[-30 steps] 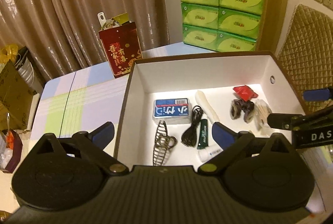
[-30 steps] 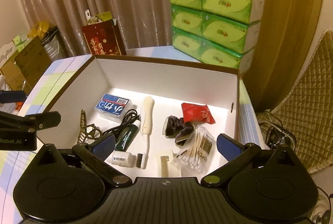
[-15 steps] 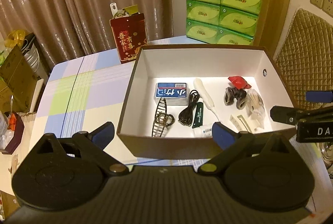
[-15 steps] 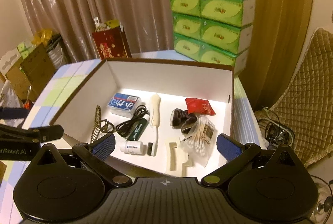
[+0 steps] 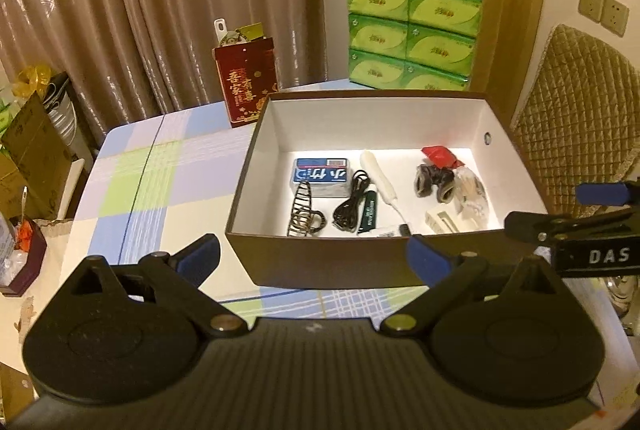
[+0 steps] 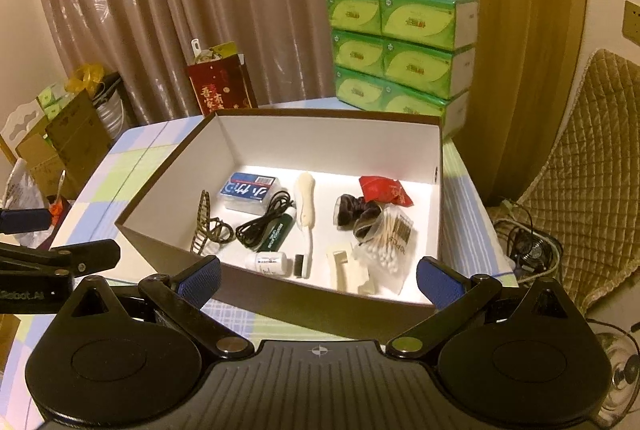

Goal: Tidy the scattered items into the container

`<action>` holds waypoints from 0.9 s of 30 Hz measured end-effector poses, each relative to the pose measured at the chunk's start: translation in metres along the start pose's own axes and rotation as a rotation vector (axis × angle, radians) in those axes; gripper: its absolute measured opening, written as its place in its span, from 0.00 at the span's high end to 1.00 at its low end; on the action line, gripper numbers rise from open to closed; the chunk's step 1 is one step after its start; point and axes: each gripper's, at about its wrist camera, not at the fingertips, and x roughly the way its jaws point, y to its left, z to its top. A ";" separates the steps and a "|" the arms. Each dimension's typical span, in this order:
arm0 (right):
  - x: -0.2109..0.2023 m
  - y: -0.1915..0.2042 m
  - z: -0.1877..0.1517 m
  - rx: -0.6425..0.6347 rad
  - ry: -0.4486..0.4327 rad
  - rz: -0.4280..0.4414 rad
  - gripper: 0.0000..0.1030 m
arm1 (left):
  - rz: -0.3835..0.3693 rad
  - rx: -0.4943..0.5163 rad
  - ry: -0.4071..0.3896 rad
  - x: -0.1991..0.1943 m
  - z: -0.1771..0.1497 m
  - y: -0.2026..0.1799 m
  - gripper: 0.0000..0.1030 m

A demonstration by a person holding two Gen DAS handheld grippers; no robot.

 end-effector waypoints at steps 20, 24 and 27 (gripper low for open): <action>-0.025 0.014 -0.023 -0.012 0.002 -0.008 0.02 | -0.014 -0.011 0.021 -0.025 -0.025 0.000 0.04; -0.030 0.016 -0.027 -0.009 0.001 -0.010 0.02 | -0.019 -0.009 0.023 -0.029 -0.029 0.001 0.04; -0.035 0.018 -0.031 -0.005 -0.002 -0.015 0.02 | -0.022 -0.011 0.029 -0.032 -0.032 0.002 0.04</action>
